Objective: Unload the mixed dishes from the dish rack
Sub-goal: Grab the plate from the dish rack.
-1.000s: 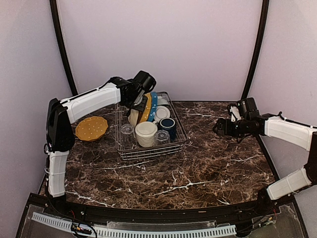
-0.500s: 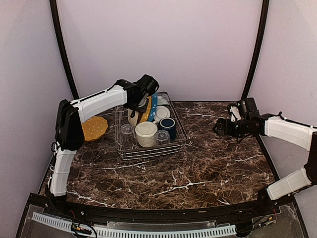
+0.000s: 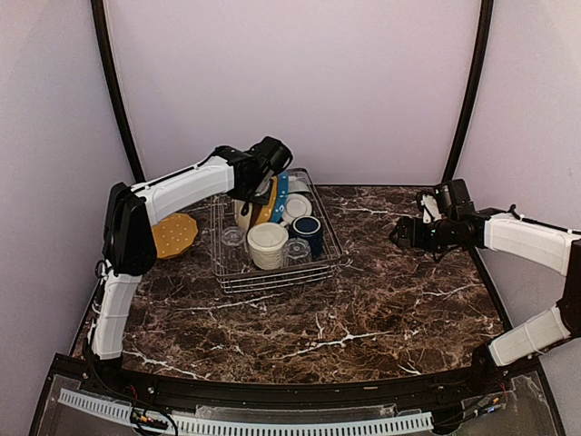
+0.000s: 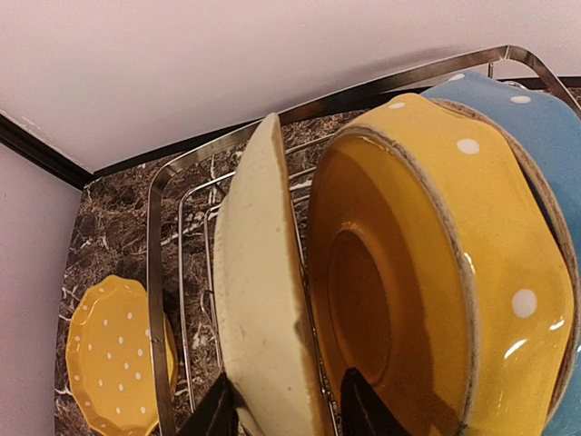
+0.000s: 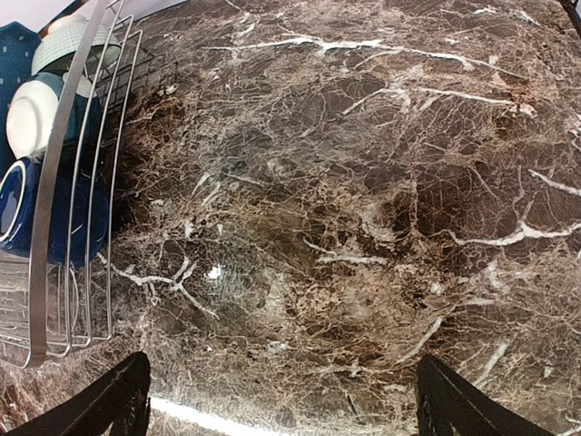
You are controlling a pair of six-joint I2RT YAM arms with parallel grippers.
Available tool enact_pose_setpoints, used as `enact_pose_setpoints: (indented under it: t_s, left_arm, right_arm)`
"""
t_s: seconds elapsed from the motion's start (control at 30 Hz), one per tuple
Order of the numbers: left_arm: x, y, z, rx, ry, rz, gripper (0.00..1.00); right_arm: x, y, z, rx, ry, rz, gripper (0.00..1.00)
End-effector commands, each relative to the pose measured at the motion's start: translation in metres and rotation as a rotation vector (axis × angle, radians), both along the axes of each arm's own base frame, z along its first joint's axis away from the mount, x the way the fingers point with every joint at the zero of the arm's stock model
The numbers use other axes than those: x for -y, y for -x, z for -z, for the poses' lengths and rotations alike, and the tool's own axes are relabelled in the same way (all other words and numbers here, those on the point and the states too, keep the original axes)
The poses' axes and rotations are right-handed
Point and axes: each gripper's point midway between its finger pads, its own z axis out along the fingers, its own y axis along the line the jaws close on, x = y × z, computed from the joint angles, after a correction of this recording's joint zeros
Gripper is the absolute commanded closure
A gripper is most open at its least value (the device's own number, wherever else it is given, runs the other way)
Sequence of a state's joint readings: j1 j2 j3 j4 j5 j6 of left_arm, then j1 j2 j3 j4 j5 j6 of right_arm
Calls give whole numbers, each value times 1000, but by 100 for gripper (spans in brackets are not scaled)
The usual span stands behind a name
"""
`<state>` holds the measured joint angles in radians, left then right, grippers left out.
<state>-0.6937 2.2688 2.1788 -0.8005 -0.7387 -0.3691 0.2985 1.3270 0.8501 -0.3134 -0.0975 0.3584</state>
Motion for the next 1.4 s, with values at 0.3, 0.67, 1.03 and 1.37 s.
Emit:
enact_pose_setpoints:
  t_s: [0.3,0.67,1.03,1.37]
  left_arm:
    - [-13,2,-33,44,-109,-18,87]
    - [0,13,-78,139,-144,-18,99]
    - [6,18,-89,154,-148,4,99]
    - [6,22,-57,60,-134,27,95]
  right_arm:
    - [-4,-3,3,6,-14,-5,1]
    - [-3,-2,2,12,-9,-5,1]
    - [-4,-3,-2,17,-10,-8,1]
    - [-2,-2,-5,22,0,-6,1]
